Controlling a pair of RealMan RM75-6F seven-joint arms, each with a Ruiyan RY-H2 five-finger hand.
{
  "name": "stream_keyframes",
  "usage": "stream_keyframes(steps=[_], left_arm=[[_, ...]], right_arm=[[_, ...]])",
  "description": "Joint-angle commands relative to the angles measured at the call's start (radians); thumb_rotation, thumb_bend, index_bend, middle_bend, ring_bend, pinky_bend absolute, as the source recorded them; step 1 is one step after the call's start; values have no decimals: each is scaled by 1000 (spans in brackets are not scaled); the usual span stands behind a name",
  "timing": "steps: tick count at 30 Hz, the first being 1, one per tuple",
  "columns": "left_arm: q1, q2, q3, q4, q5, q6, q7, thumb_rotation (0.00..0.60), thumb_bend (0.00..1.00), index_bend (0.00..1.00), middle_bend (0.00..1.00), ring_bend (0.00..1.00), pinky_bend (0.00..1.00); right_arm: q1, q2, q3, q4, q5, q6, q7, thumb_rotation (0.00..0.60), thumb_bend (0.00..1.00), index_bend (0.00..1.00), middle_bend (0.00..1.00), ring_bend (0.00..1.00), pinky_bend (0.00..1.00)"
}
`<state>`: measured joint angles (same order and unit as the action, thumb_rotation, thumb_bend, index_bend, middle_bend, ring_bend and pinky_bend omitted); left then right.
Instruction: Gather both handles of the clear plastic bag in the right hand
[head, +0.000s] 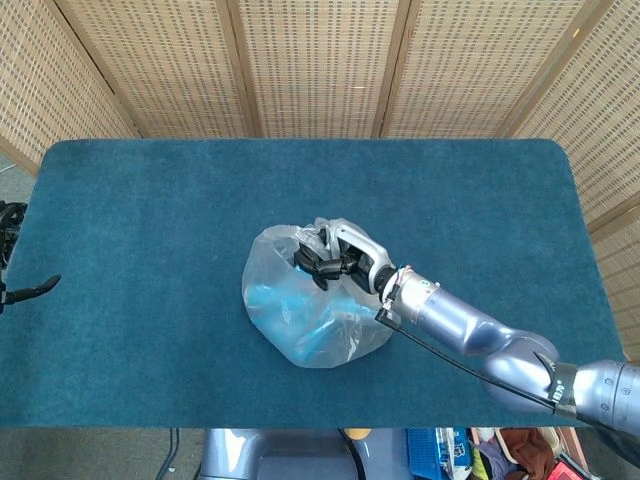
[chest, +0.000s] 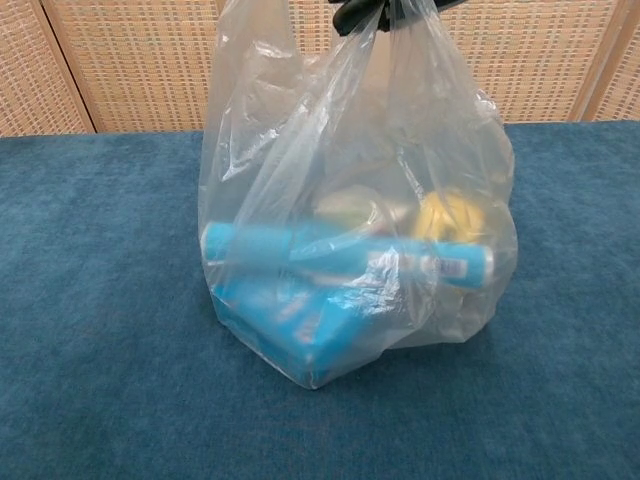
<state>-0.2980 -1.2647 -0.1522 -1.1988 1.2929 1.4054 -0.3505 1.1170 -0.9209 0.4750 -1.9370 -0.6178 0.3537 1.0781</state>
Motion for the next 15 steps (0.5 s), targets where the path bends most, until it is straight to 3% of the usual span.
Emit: stream_keyframes(steps=[1, 8, 15], left_arm=[[19, 2, -2, -19, -10, 17, 60, 600, 0, 0, 0, 0, 2], [36, 48, 9, -103, -24, -8, 147, 600, 0, 0, 0, 0, 0], [37, 74, 6, -143, -20, -34, 155, 600, 0, 0, 0, 0, 0]], right_arm=[[26, 29, -6, -7, 34, 8, -41, 600, 1000, 811, 877, 943, 841], [61, 107, 26, -41, 108, 18, -85, 600, 1000, 812, 879, 953, 856], [99, 209, 71, -89, 194, 13, -114, 600, 1000, 812, 879, 955, 860]])
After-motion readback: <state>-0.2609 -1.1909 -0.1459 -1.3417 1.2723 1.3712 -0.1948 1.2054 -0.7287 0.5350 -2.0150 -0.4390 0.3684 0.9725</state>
